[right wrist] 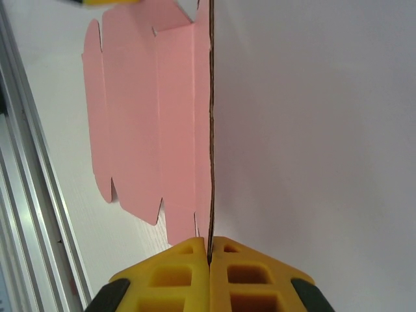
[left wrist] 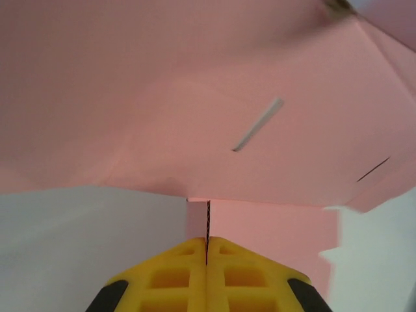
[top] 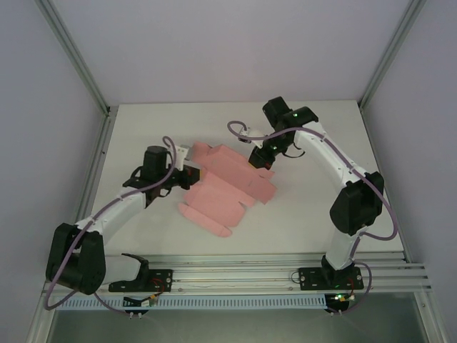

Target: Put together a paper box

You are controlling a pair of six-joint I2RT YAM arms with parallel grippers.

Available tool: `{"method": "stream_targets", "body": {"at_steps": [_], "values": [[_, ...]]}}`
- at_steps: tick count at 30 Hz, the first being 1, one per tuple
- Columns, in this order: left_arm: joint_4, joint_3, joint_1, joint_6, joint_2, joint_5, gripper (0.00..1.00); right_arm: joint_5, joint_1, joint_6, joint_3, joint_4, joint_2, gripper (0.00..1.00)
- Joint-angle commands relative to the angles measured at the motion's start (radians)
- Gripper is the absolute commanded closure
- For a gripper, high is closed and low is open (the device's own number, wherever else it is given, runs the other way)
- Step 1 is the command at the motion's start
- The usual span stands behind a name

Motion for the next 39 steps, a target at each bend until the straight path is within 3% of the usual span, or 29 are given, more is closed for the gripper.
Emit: {"method": "stream_targets", "body": {"at_steps": [1, 7, 13, 17, 21, 22, 24, 26, 29, 32, 36, 39], "values": [[0.0, -0.018, -0.188, 0.167, -0.06, -0.347, 1.0, 0.017, 0.015, 0.07, 0.019, 0.013, -0.004, 1.0], [0.112, -0.052, -0.407, 0.293, -0.05, -0.645, 1.0, 0.022, 0.029, 0.135, -0.014, 0.061, -0.034, 1.0], [0.178, 0.0, -0.538, 0.383, 0.111, -0.859, 1.0, 0.09, 0.083, 0.113, -0.083, 0.099, -0.078, 1.0], [0.18, 0.049, -0.579, 0.401, 0.206, -0.873, 1.0, 0.111, 0.088, 0.114, -0.113, 0.123, -0.097, 1.0], [0.211, 0.034, -0.579, 0.338, 0.199, -0.861, 1.0, 0.211, 0.092, 0.095, -0.146, 0.149, -0.107, 1.0], [0.218, 0.024, -0.578, 0.325, 0.181, -0.866, 0.93, 0.245, 0.091, 0.086, -0.158, 0.163, -0.11, 1.0], [0.217, 0.0, -0.571, 0.305, 0.133, -0.859, 0.61, 0.317, 0.092, 0.06, -0.177, 0.204, -0.112, 1.0], [0.184, -0.02, -0.558, 0.277, 0.073, -0.839, 0.38, 0.379, 0.092, 0.036, -0.181, 0.24, -0.104, 1.0], [0.131, -0.058, -0.539, 0.237, -0.036, -0.829, 0.26, 0.392, 0.091, -0.015, -0.17, 0.236, -0.089, 1.0], [0.117, -0.118, -0.496, 0.171, -0.179, -0.837, 0.02, 0.377, 0.091, -0.056, -0.177, 0.246, -0.092, 1.0], [0.101, -0.19, -0.387, 0.073, -0.375, -0.823, 0.0, 0.423, 0.119, -0.148, -0.321, 0.443, -0.166, 1.0], [0.052, -0.205, -0.316, 0.022, -0.468, -0.816, 0.0, 0.544, 0.16, -0.238, -0.439, 0.657, -0.216, 1.0]]}}
